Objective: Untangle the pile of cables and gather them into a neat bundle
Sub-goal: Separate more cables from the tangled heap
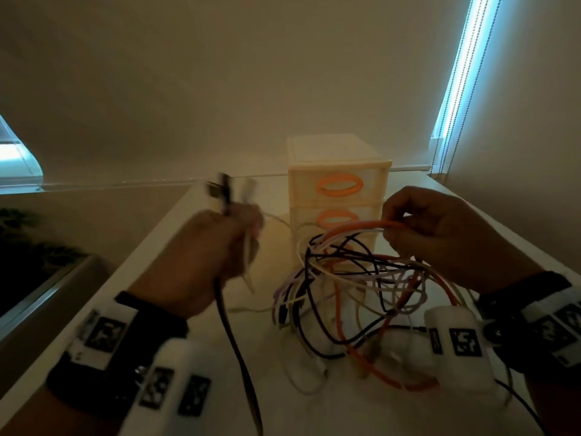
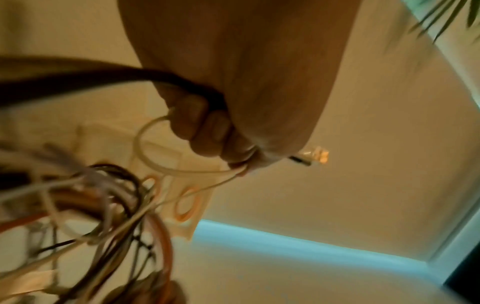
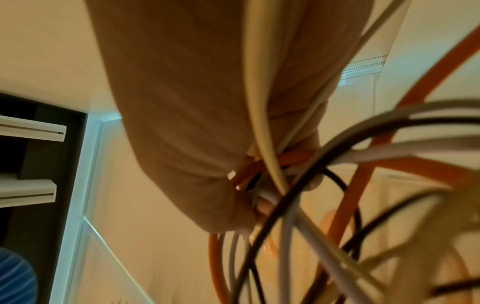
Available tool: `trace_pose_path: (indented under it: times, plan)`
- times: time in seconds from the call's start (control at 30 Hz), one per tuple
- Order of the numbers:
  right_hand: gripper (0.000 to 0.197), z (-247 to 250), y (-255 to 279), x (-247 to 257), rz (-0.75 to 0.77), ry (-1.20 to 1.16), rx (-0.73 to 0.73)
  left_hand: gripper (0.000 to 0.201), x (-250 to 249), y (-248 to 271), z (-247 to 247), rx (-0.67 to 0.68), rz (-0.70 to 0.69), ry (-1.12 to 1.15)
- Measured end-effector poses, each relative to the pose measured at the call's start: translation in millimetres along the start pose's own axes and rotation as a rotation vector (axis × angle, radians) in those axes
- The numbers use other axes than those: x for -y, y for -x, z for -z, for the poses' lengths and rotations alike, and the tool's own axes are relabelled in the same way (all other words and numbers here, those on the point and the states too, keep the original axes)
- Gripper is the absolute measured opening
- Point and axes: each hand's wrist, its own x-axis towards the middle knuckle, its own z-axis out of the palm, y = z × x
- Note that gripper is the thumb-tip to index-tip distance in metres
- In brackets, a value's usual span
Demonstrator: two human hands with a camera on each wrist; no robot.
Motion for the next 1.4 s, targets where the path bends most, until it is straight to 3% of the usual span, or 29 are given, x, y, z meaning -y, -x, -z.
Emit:
trace_pose_path:
  times: [0.13,0.27,0.33,0.4,0.5,0.67,0.83,0.9,1.0,1.1,1.23,1.4]
  plan:
    - [0.016,8.0,-2.8,1.7,0.014,0.065,-0.086,0.034,-17.8,-5.7,32.7,-0.157,-0.142,0.306]
    - [0.015,13.2,-1.5,5.7,0.025,0.017,-0.147,0.036,-14.3,-9.5,46.1,-0.267,-0.096,0.330]
    - [0.018,12.7,-1.5,4.3,0.004,-0.063,-0.180,0.030,-10.2,-11.1,42.9,-0.240,-0.073,0.298]
    - [0.017,8.3,-1.3,4.5,-0.017,-0.126,-0.170,0.025,-1.5,-9.1,29.0,-0.142,-0.039,0.127]
    - [0.019,7.1,-0.3,5.4,-0.021,-0.057,-0.147,0.033,6.6,-5.9,7.9,-0.029,-0.023,-0.079]
    - [0.015,30.1,1.9,2.6,-0.083,-0.044,-0.207,0.037,-15.1,-10.4,45.1,-0.237,-0.044,0.259]
    - [0.017,32.0,-1.2,-0.3,-0.123,-0.230,-0.253,0.038,-12.8,-12.9,58.8,-0.280,0.004,0.326]
    - [0.024,30.2,-1.3,-1.8,-0.097,-0.243,-0.230,0.037,-7.8,-13.9,51.1,-0.246,-0.005,0.285]
    - [0.033,27.1,-0.8,-5.4,-0.050,-0.063,-0.096,0.034,4.9,-12.4,27.8,-0.122,0.008,0.134]
    - [0.023,20.2,0.0,2.3,0.016,0.272,0.007,0.033,12.2,-8.0,8.4,0.014,0.027,0.071]
    - [0.017,-4.8,-0.9,25.2,0.074,0.261,0.078,0.034,12.6,-2.7,-4.4,0.088,0.033,0.029]
    - [0.040,-40.9,-8.4,28.8,0.162,0.423,0.128,0.033,19.0,1.6,-18.8,0.154,0.001,0.025]
